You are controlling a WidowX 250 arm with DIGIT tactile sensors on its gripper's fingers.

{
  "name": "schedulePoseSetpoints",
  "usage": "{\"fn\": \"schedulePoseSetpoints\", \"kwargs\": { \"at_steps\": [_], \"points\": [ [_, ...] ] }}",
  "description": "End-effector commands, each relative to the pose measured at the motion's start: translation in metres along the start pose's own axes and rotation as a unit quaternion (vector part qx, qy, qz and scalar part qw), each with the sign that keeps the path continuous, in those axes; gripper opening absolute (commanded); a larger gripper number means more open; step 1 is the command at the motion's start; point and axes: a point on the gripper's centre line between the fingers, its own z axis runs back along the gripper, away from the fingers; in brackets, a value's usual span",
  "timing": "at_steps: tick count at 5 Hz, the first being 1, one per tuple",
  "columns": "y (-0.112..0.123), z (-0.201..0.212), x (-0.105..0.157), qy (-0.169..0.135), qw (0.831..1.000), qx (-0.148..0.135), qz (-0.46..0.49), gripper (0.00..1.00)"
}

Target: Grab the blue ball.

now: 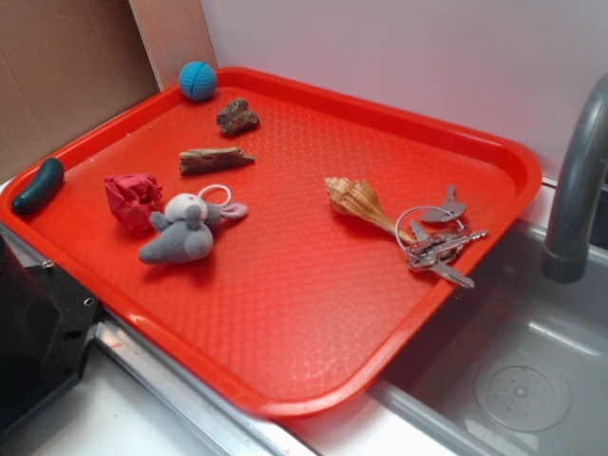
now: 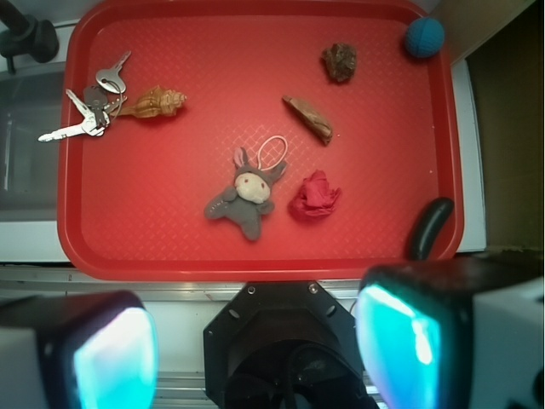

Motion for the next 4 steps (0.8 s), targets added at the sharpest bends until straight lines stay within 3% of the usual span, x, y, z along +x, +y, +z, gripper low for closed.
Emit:
{"fn": "schedulePoseSetpoints", "kwargs": {
  "at_steps": [1, 2, 3, 4],
  "points": [
    [0.0, 0.0, 0.0, 0.0, 1.0, 0.0, 0.0, 1.0],
    [0.027, -0.033, 0.048, -0.026, 0.994, 0.009, 0.102, 1.0],
    [0.051, -0.05, 0.091, -0.074, 0.979, 0.018, 0.189, 1.0],
    [0.085, -0.068, 0.115, -0.142, 0.954, 0.005, 0.264, 1.0]
  ]
}}
